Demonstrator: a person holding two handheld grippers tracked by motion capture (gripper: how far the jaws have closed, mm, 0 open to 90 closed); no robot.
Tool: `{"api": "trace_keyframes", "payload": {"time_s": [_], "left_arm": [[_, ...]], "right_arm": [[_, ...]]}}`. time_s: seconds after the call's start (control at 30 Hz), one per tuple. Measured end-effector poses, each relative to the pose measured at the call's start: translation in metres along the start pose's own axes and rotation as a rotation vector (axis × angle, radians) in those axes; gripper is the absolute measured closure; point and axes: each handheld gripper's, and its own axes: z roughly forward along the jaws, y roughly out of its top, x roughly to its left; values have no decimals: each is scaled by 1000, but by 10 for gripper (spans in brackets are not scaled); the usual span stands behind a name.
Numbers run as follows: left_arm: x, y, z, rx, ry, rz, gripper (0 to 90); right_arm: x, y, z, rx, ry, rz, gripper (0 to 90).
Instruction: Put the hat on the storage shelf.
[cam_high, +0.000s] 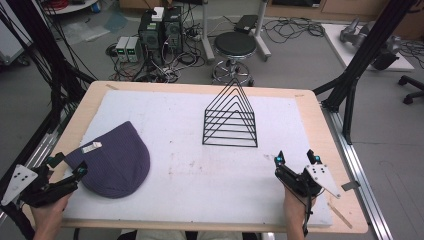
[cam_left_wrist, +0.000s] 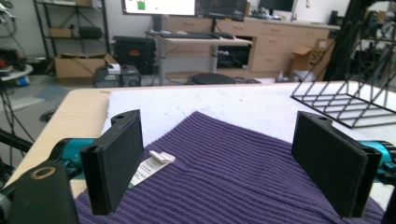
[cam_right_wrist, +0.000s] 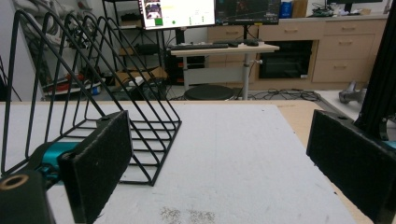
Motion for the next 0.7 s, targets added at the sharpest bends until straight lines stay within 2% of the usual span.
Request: {"api": "trace_keyframes", "payload": {"time_s": [0.2,0.3,0.4,0.43,0.5,0.6,0.63,0.7], "left_arm": [[0,3,3,59,-64,33,164],[-2,3,5,101,-85,82,155],[-5,5,7,125,-114,111,155],[-7,7,8,153,-140,133,155],[-7,8,9,164,-153,140,155],[-10,9,11,202,-197,157,155],[-12,10,12,218,-226,159,155],[-12,10,13,228,-240,161,155]], "right_arm": [[-1,0,0,-1,0,3,64],[-1,0,0,3,5,8,64],[-1,0,0,3,4,7,64],[-1,0,0,4,5,7,64],[-1,0,0,4,6,0,64],[-1,0,1,3,7,-4,64],[0,0,1,4,9,-4,64],[-1,0,1,3,9,-5,64]]}}
